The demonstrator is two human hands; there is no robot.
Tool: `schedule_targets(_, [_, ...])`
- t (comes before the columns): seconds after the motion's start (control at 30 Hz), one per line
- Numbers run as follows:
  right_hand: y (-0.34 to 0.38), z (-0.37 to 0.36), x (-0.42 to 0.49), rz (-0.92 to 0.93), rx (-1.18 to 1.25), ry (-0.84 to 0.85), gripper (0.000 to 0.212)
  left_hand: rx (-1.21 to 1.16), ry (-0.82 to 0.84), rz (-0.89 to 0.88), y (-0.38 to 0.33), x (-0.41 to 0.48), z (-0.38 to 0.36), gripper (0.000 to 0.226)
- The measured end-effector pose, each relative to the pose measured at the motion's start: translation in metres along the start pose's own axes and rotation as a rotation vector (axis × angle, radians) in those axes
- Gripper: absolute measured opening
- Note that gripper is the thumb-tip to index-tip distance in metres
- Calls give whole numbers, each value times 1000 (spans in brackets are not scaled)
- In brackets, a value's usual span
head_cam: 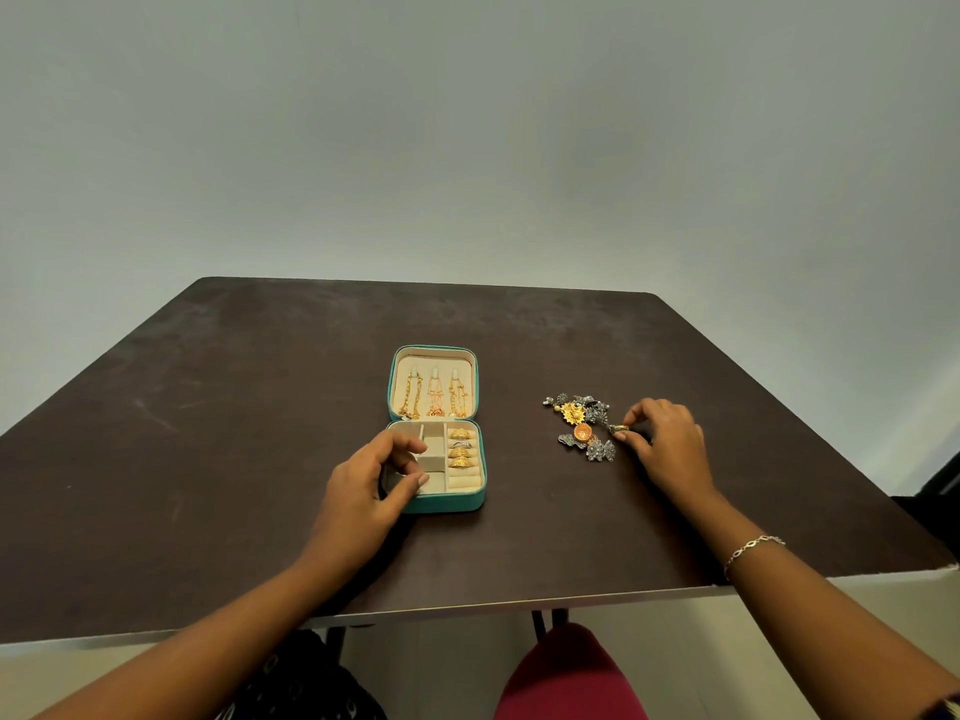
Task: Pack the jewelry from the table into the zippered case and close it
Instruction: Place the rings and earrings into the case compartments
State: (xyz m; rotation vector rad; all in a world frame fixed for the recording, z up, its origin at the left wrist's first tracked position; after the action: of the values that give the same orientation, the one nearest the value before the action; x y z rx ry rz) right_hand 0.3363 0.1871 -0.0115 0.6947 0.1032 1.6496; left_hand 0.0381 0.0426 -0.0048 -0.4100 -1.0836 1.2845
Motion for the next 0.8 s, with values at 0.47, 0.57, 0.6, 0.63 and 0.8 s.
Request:
schedule_targets(0.47, [13, 16, -2, 48, 309, -35, 14, 3, 1, -7, 0, 0, 0, 31])
schedule_targets(0.57, [41, 21, -2, 157, 370, 22, 16, 11, -1, -14, 2, 0, -1, 31])
schedule_targets(0.6, [54, 21, -4, 211, 391, 52, 16, 17, -3, -19, 3, 0, -1, 30])
schedule_targets(0.63, [68, 20, -7, 264, 409, 86, 12, 26, -8, -25, 4, 0, -1, 30])
schedule_targets(0.8, [131, 9, -33, 490, 307, 298, 8, 82, -28, -87, 3, -1, -3, 26])
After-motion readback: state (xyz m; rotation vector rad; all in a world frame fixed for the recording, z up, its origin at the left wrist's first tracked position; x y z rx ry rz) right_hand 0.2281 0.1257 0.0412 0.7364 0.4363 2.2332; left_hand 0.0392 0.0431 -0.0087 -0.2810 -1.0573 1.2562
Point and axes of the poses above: each hand's wrist, its own x-axis towards the middle knuckle, its own z-axis out of the back of the hand, y = z × x, the point moved 3 cm from there along x, towards the middle knuckle, and after that the axes turned 2 degrees about -z, right-handed, at the moved point
